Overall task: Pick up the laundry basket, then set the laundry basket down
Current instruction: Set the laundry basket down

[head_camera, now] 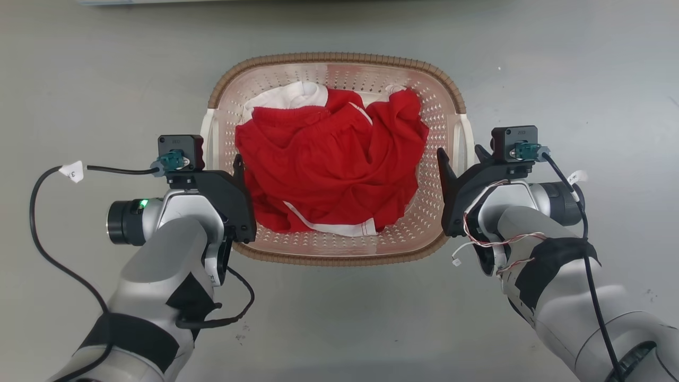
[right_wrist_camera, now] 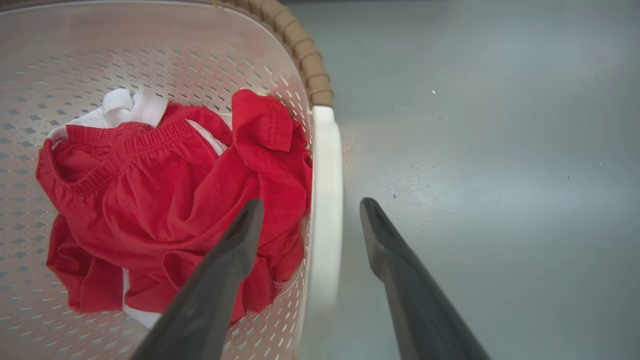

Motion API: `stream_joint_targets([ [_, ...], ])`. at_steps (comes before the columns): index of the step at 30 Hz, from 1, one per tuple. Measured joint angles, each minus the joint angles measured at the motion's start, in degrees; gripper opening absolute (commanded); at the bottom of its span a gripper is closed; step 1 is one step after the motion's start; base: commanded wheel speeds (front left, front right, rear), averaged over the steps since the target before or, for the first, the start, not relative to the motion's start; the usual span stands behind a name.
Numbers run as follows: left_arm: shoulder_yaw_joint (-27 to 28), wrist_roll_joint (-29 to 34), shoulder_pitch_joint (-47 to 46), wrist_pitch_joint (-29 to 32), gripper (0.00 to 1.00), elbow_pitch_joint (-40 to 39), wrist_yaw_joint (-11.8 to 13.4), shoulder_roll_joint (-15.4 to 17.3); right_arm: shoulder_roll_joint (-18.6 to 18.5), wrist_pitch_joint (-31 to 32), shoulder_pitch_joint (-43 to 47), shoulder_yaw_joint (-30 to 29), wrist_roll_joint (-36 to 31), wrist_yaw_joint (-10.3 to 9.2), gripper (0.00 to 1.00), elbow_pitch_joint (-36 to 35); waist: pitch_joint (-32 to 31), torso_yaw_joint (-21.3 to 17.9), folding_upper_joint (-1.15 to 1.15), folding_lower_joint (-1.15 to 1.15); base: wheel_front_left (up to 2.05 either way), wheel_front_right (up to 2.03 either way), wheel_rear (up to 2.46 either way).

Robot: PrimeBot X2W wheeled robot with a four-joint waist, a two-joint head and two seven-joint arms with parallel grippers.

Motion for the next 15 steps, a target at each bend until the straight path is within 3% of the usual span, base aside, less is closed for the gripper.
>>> stream_joint_targets([
  [15, -0.18, 0.67, 1.3, -5.77, 1.0, 0.14, -3.04, 0.7, 0.01, -4.21, 0.51, -0.1, -0.02, 0.01, 1.0, 1.76, -6.59, 0.0, 0.0, 0.0, 0.0, 0.0, 0.0],
])
